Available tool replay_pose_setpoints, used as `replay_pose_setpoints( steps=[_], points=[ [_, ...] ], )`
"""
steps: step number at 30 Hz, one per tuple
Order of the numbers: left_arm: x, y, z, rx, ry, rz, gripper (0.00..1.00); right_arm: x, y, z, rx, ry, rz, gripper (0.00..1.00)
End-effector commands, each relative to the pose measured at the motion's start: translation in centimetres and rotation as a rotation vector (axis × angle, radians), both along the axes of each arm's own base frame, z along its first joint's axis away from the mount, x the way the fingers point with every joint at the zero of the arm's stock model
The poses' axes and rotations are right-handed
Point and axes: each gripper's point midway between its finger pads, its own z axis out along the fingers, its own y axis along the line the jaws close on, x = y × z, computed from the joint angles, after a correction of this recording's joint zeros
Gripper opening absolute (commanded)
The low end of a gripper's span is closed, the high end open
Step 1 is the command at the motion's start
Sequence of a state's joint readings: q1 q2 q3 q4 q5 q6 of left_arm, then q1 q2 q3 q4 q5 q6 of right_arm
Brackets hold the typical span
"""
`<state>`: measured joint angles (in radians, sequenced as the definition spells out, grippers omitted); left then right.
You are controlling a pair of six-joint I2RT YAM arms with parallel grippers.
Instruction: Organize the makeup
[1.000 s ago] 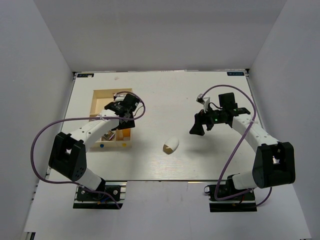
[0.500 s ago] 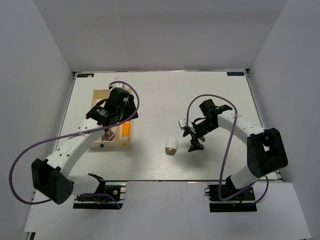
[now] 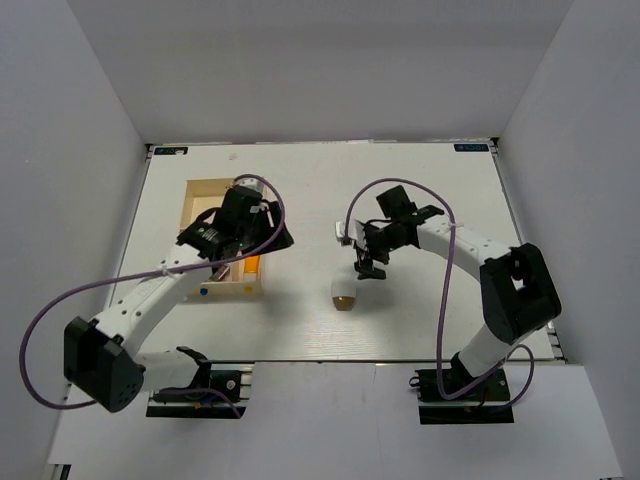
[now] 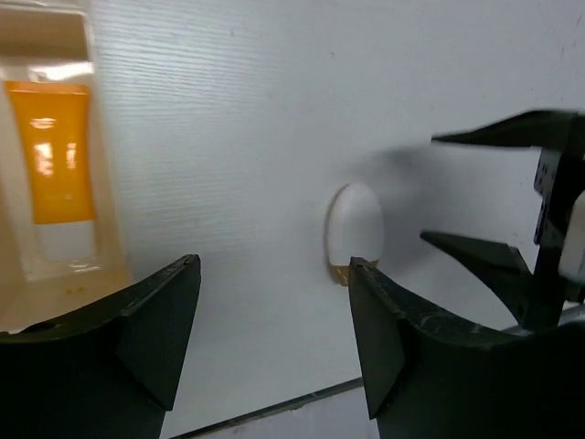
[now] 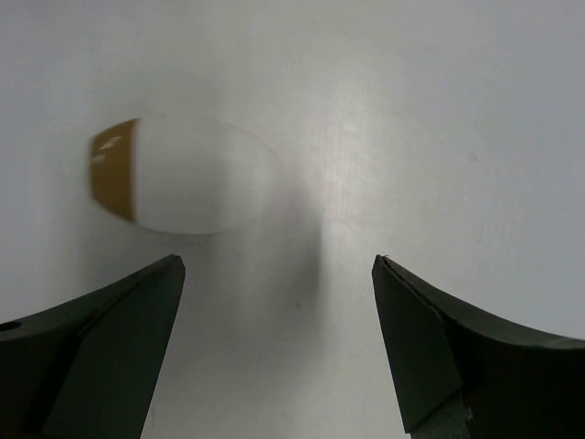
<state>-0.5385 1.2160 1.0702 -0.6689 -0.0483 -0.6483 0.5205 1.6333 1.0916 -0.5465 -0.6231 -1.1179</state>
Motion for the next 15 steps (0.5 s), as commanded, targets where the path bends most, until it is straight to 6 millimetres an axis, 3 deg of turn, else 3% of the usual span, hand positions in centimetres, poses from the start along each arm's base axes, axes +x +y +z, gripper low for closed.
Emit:
replay_pose_setpoints(
  steps=[1,2,4,6,8,9,10,12,13,15],
  points=[
    [0.0,-4.7,-0.6,-0.112,0.041,-0.136,0.75,4.7,-0.9,2.4,0.079,-0.024,-0.438,0.89],
    [0.1,-5.6,-1.9,-0.106,0.082,-0.151,0.75,6.1,-2.7,2.4,0.066,-0.056,-0.541,0.89],
    [0.0,-7.6,-2.2,-0.109,0.089,-0.197,0.75,6.2,-4.1,2.6,0.081,-0.043,-0.657,0.89],
    [0.0,-9.0,-4.4,-0.076,0.147,-0.219,0.75,6.5,-6.0,3.1,0.097,-0.031,-0.731,0.84],
    [-0.3,-11.0,-4.6,-0.056,0.164,-0.248,0.76,6.1,-7.6,2.6,0.105,0.020,-0.805,0.51],
    [-0.4,-11.1,-6.4,-0.004,0.210,-0.236,0.78,6.0,-8.1,2.8,0.116,0.027,-0.828,0.34],
    [-0.4,-12.3,-5.8,-0.003,0.204,-0.239,0.79,6.2,-9.2,2.6,0.126,0.053,-0.896,0.00],
    [-0.7,-12.5,-7.4,0.058,0.248,-0.213,0.81,6.3,-9.9,2.8,0.145,0.069,-0.947,0.00],
    [-1.1,-13.4,-7.2,0.049,0.260,-0.210,0.83,6.4,-10.7,2.6,0.150,0.085,-0.981,0.00],
    [-1.2,-13.5,-7.8,0.089,0.274,-0.183,0.86,6.4,-11.2,2.6,0.155,0.085,-1.008,0.00]
  ],
)
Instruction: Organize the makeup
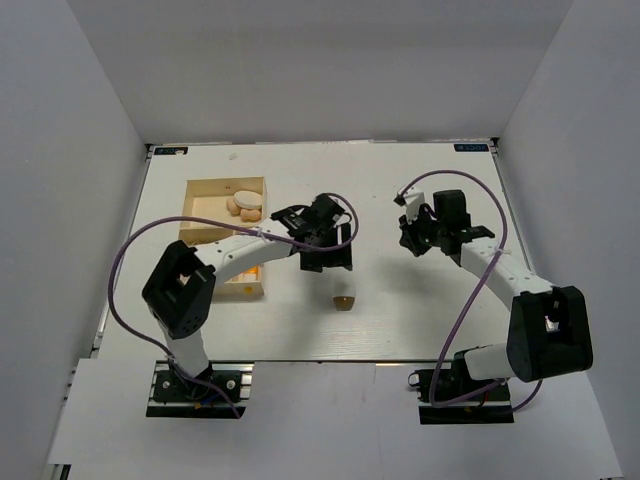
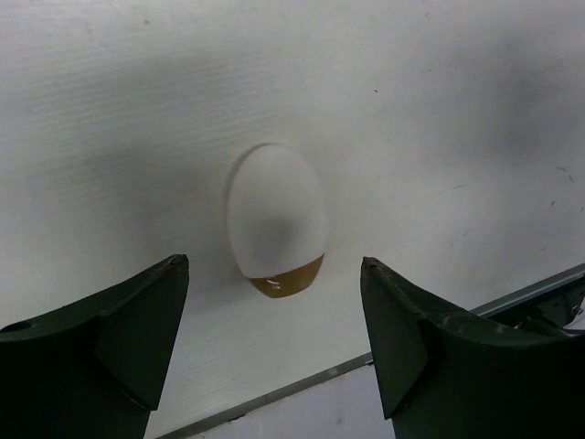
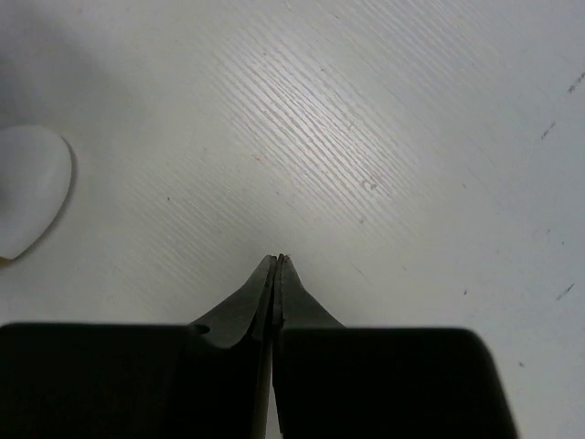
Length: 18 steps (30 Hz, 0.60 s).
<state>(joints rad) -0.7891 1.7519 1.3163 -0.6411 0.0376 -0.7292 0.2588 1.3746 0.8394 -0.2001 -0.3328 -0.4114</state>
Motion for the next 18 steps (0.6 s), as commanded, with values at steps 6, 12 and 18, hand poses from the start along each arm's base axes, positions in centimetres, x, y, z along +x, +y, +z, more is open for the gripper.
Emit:
replay_pose_setpoints(
  steps=[6,12,18],
  points=[
    [-2.1,-2.6,-1.2,0.125,0.047,0.027,0.90,0.8,-1.4,0.7,0.079,0.013,-0.145,0.00],
    [-2.8,-3.3,-4.5,0.242,0.073,0.011,0.96,0.6,-1.7,0.5,0.108,0.041,-0.153,0.00],
    [-3.4,-3.0,-5.6,0.291,0.072,0.011,0.96,0.4,-2.0,0.3,0.112,0.051,-0.163,0.00]
  ],
)
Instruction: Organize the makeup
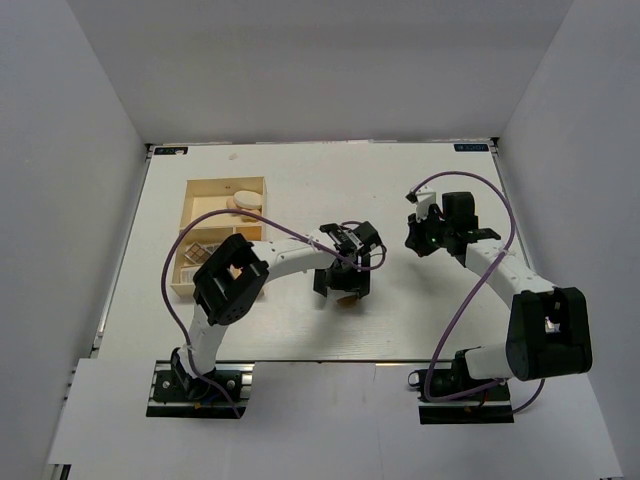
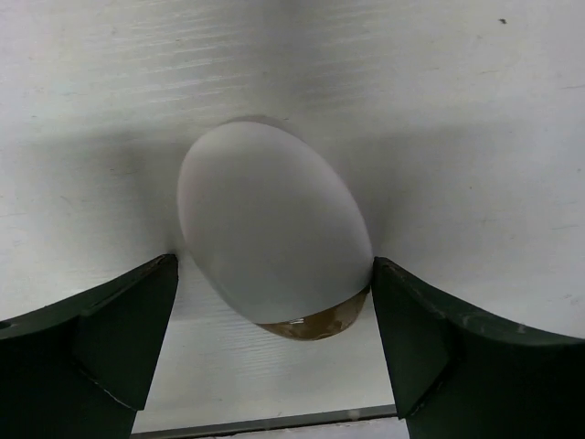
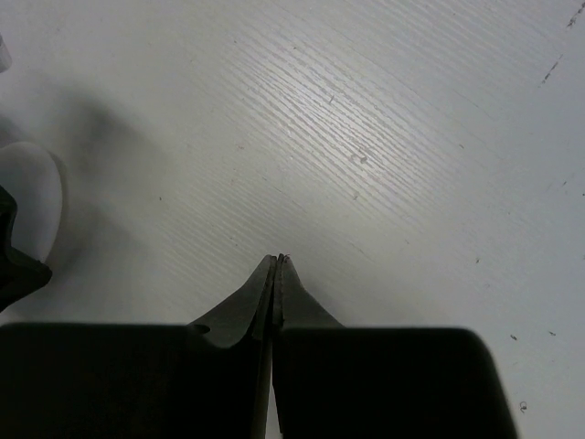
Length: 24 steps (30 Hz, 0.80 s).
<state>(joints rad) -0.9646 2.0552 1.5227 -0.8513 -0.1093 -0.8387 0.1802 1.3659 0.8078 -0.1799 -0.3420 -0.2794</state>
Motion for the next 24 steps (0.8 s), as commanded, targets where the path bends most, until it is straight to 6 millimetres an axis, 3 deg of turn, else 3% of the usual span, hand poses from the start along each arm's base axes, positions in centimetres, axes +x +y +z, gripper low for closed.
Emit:
replay_pose_setpoints(
  steps=[1,5,6,15,18,21,22,24],
  points=[
    [0.7,-0.1,1.4,0.003,-0.049,0.019,0.96,0.2,0.1,0.8,0.033,-0.023,-0.007,0.00],
    [0.5,0.1,0.6,0.013,-0.037,0.019,0.86,0.2,0.2,1.0,0.042,-0.022,0.000,0.00],
    [0.5,0.2,0.4,0.018,-0.039,0.020,0.80,0.3,0.1,1.0,0.044,-0.021,-0.003,0.00],
    [0.9,0.2,1.2,0.006,-0.068,0.014,0.52,-0.1,0.3,0.7,0.051,-0.006,0.010,0.00],
    [1.8,0.5,4.0,-0.019,-0.146,0.020,0.47,-0.3,0.3,0.7,0.050,-0.006,0.015,0.00],
    [3.0,2.1,6.3,-0.022,-0.213,0.058,0.46,-0.4,0.2,0.7,0.054,-0.001,0.019,0.00],
    [3.8,3.1,8.3,-0.033,-0.274,0.087,0.46,-0.5,0.3,0.7,0.055,-0.002,0.022,0.00],
    [4.6,5.1,9.7,-0.017,-0.317,0.128,0.45,-0.6,0.4,0.6,0.061,0.003,0.026,0.00]
  ],
)
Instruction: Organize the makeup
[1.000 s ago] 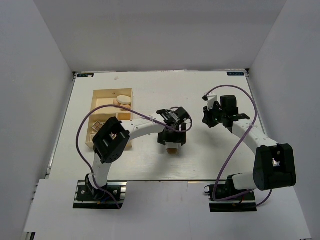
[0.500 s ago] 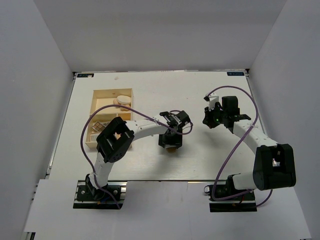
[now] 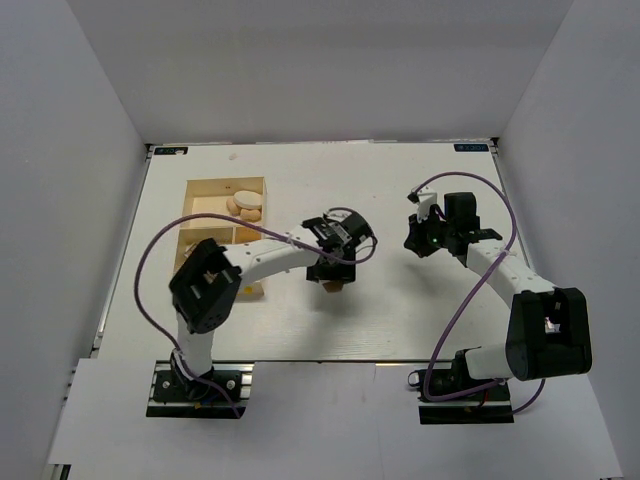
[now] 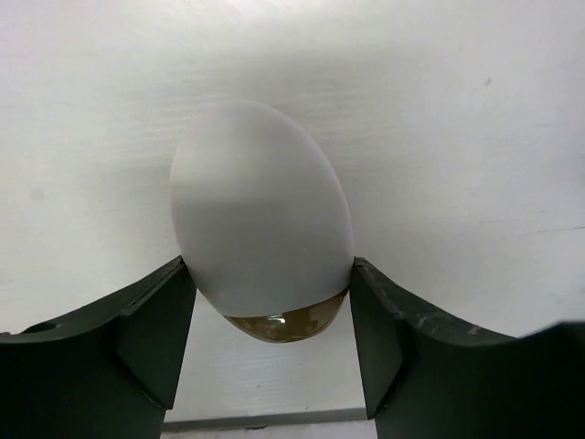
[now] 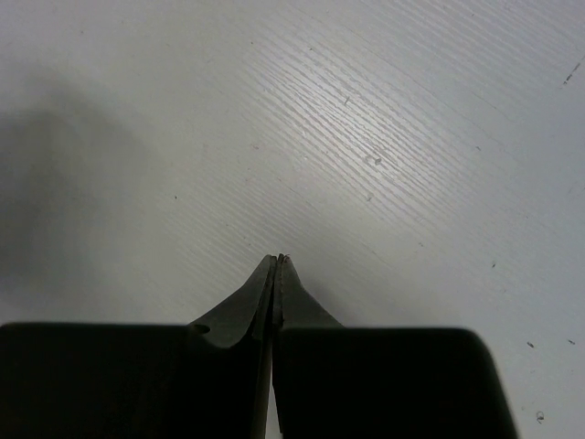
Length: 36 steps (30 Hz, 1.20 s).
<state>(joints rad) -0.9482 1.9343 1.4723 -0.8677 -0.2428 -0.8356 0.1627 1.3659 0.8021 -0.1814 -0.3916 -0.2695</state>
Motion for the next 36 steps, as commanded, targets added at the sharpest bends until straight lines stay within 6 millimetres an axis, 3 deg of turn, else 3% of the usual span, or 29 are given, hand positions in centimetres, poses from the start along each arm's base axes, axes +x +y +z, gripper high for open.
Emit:
replay_pose_setpoints(
  steps=[1,5,8,13,20,28,36],
  points=[
    [3.2,3.2,8.1,-0.062,-0.223,0.094,0.45,-0.3,0.2,0.5,0.021,-0.015,0.018,0.00],
    [4.4,7.0,10.8,-0.050,-0.287,0.172,0.45,-0.4,0.4,0.4,0.026,-0.007,0.022,0.00],
    [4.9,10.5,11.6,-0.013,-0.315,0.235,0.45,-0.4,0.4,0.5,0.029,-0.008,0.024,0.00],
    [5.0,16.4,11.0,0.075,-0.314,0.327,0.46,-0.4,0.4,0.6,0.028,-0.008,0.025,0.00],
    [4.9,21.5,9.8,0.150,-0.292,0.395,0.46,-0.6,0.4,0.6,0.032,-0.002,0.024,0.00],
    [5.3,24.0,7.0,0.230,-0.236,0.389,0.50,-0.6,0.5,0.8,0.031,-0.005,0.025,0.00],
    [6.2,23.6,5.7,0.212,-0.209,0.376,0.68,-0.7,0.4,0.6,0.030,0.002,0.019,0.00]
  ],
)
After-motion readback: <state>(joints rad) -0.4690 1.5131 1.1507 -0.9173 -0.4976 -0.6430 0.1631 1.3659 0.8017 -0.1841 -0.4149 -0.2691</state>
